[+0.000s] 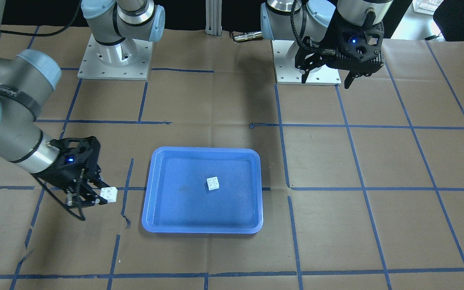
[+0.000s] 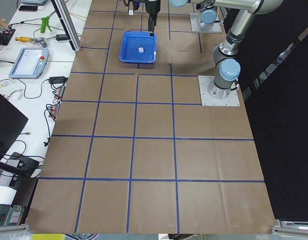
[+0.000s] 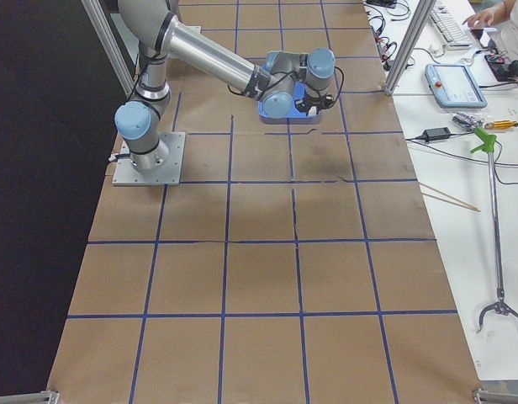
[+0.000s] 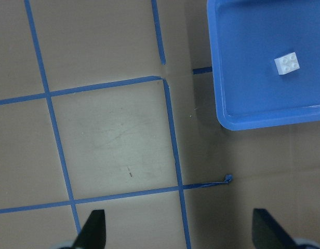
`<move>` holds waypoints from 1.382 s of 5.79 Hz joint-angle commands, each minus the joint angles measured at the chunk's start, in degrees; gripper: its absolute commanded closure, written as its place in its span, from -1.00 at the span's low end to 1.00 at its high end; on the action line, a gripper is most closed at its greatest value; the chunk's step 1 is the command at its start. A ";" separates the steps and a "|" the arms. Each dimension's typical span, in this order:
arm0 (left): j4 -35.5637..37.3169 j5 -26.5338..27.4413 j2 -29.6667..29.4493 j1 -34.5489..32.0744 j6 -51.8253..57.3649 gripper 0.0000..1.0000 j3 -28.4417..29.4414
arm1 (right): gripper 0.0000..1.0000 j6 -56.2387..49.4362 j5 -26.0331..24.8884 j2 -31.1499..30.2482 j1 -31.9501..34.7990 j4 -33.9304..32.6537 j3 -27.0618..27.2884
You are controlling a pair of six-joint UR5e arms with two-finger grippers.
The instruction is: Assemble white blocks and place on blue tray
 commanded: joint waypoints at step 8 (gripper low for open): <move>-0.52 0.07 0.22 0.18 0.09 -0.98 0.15 | 0.57 22.53 -0.09 7.73 16.71 -27.25 12.25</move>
